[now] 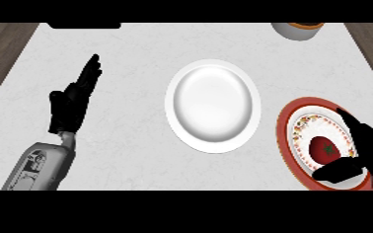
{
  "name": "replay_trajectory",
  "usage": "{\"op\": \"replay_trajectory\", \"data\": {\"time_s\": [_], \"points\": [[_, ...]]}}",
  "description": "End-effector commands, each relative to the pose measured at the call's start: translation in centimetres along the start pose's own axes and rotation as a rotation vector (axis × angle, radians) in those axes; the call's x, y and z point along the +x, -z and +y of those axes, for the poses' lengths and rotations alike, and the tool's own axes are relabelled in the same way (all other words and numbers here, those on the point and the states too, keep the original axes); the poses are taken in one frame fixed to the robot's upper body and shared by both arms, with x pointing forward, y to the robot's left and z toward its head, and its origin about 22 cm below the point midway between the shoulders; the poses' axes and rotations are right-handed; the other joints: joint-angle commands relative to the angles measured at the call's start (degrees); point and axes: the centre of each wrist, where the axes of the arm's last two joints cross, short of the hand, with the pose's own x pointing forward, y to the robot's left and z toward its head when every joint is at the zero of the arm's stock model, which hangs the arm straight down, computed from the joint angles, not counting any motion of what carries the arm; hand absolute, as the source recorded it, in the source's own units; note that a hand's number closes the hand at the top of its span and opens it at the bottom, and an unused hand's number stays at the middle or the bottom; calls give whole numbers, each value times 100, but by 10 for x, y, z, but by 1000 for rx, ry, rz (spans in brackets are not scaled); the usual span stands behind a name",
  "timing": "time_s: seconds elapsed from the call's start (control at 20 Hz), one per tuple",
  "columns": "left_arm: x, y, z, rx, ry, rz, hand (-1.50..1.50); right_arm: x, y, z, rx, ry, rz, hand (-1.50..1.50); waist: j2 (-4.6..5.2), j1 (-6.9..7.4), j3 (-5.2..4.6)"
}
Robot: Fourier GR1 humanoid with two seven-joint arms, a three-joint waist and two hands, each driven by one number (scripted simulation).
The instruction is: Pick the tomato from the plate and place it in the plate
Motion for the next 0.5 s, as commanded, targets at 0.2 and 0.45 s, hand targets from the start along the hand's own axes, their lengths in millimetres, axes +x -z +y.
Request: {"op": "replay_trajectory", "data": {"time_s": [0.2,0.45], "points": [[-1,-1,4,-5,-3,-3,0,-17,28,29,59,-22,34,-150,1,0,1],[-13,-7,-8,16,-2,0,0,-6,29,31,76,-31,46,-150,-3,-5,-1]]}}
